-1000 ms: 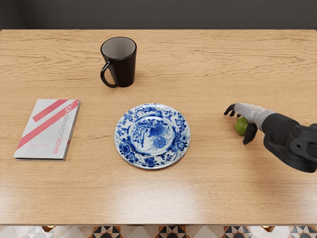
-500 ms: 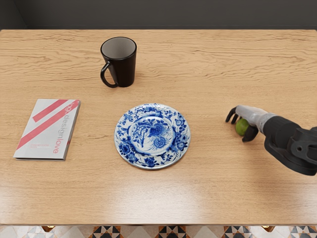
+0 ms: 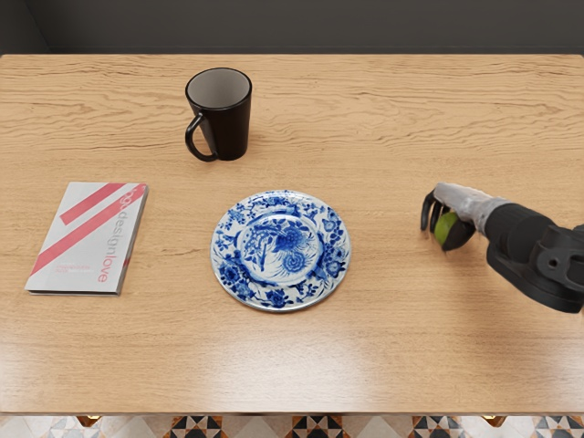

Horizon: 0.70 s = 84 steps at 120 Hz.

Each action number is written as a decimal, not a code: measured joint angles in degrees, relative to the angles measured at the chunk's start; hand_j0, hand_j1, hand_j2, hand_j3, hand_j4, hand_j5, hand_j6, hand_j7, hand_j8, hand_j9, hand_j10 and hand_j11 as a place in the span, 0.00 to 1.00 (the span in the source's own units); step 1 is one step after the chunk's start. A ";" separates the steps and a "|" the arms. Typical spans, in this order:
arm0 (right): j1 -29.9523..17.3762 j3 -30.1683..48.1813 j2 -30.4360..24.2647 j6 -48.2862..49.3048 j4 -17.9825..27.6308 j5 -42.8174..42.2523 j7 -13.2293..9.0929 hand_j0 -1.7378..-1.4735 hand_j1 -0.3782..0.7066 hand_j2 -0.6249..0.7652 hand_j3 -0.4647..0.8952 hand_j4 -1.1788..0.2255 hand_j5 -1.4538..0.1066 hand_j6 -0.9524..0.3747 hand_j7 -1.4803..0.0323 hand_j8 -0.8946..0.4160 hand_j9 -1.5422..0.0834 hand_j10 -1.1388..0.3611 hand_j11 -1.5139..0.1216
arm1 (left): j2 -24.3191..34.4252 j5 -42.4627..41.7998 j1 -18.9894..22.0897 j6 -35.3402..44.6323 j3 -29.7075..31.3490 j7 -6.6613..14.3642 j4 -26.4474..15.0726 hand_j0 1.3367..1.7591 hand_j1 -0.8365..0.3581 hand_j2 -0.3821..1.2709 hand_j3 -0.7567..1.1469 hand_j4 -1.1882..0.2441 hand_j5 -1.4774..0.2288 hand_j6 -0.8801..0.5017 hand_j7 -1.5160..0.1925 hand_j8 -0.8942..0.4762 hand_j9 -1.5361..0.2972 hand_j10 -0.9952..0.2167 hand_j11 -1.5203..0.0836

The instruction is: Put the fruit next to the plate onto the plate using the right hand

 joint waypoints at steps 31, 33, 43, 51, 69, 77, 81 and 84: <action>2.95 3.33 5.68 0.60 -0.03 0.24 -0.04 0.36 0.52 0.48 0.34 0.28 0.21 0.16 0.28 0.39 0.26 0.48 0.24 | 0.00 0.00 0.00 0.00 0.00 0.00 0.00 0.76 0.98 0.23 0.40 0.82 0.86 0.63 0.88 0.65 0.83 0.81 0.94; 3.29 3.38 6.31 0.62 -0.02 0.25 -0.04 0.36 0.52 0.47 0.34 0.28 0.21 0.15 0.28 0.39 0.26 0.48 0.24 | 0.00 0.00 0.00 0.00 0.00 0.00 0.00 0.76 0.98 0.23 0.40 0.82 0.86 0.63 0.88 0.65 0.83 0.81 0.94; 4.72 3.58 9.68 0.62 -0.03 0.26 -0.04 0.36 0.51 0.46 0.34 0.28 0.21 0.14 0.27 0.39 0.26 0.48 0.24 | 0.00 0.00 0.00 0.00 0.01 0.00 0.00 0.76 0.98 0.23 0.40 0.82 0.86 0.63 0.88 0.65 0.83 0.81 0.94; 5.59 3.67 12.14 0.60 -0.04 0.28 -0.02 0.36 0.53 0.51 0.34 0.28 0.21 0.13 0.27 0.39 0.26 0.49 0.24 | 0.00 0.00 0.00 0.00 0.01 0.00 0.00 0.76 0.98 0.23 0.40 0.82 0.86 0.63 0.88 0.65 0.83 0.81 0.94; 6.74 4.22 18.01 0.62 -0.05 0.45 -0.01 0.34 0.58 0.54 0.34 0.28 0.20 0.11 0.27 0.42 0.27 0.52 0.26 | 0.00 -0.01 0.00 0.00 0.01 0.01 0.00 0.76 0.98 0.23 0.40 0.82 0.86 0.63 0.88 0.65 0.83 0.81 0.94; 6.93 4.40 20.26 0.61 -0.08 0.47 -0.01 0.34 0.59 0.55 0.34 0.28 0.20 0.11 0.27 0.43 0.27 0.53 0.26 | 0.00 -0.01 0.00 0.00 0.02 0.01 0.00 0.76 0.98 0.23 0.40 0.82 0.86 0.63 0.88 0.65 0.83 0.81 0.94; 6.98 4.45 21.03 0.60 -0.11 0.46 0.00 0.33 0.59 0.56 0.34 0.28 0.20 0.11 0.27 0.43 0.27 0.52 0.26 | 0.00 -0.01 0.00 0.00 0.02 0.01 0.00 0.76 0.98 0.23 0.40 0.82 0.86 0.63 0.88 0.65 0.83 0.81 0.94; 7.01 4.49 21.49 0.60 -0.14 0.46 0.01 0.33 0.60 0.56 0.34 0.28 0.20 0.10 0.27 0.44 0.27 0.52 0.26 | 0.00 -0.01 0.00 0.00 0.02 0.01 0.00 0.76 0.98 0.23 0.40 0.82 0.86 0.63 0.88 0.65 0.83 0.81 0.94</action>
